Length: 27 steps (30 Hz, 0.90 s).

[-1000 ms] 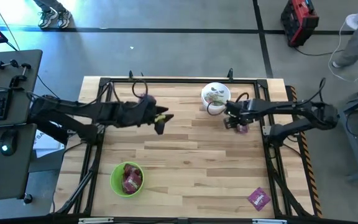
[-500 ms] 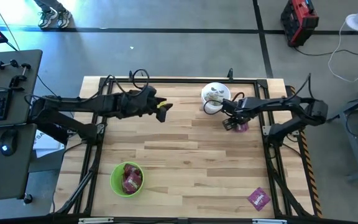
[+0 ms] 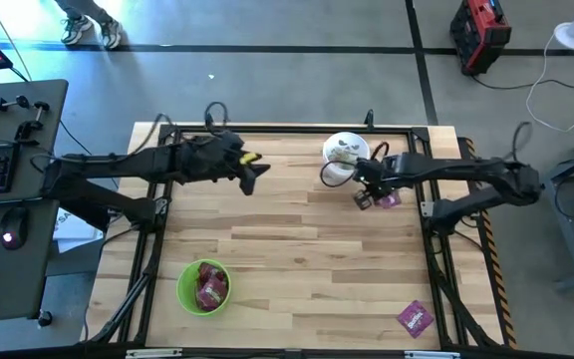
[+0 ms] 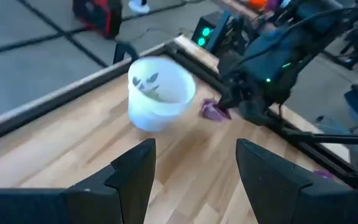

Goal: Sort candy by brand, put in halloween buckets
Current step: Put the purple candy into the green bucket

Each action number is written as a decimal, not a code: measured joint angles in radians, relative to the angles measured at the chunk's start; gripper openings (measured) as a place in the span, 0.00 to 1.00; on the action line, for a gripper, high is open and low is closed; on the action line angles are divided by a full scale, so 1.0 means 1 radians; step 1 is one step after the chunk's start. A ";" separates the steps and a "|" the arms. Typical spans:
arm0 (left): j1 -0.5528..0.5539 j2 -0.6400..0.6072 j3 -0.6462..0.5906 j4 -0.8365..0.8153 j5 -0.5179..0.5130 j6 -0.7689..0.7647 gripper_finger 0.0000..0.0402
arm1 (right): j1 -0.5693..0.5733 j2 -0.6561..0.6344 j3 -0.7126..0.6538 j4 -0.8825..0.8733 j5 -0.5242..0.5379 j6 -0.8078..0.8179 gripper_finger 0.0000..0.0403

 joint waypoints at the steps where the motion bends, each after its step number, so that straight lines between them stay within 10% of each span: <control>1: 0.003 -0.019 0.000 -0.001 0.003 0.017 0.53 | 0.023 -0.022 0.038 0.000 0.000 -0.002 0.01; 11: 0.003 -0.246 0.000 -0.090 0.004 0.153 0.53 | 0.295 -0.017 0.267 0.568 -0.028 0.001 0.00; 19: 0.003 -0.305 0.000 -0.259 0.035 0.136 0.53 | 0.539 0.359 0.370 0.987 0.101 0.114 0.00; 27: -0.001 -0.304 0.000 -0.308 0.170 0.117 0.53 | 0.603 0.745 0.773 1.114 0.127 0.008 0.00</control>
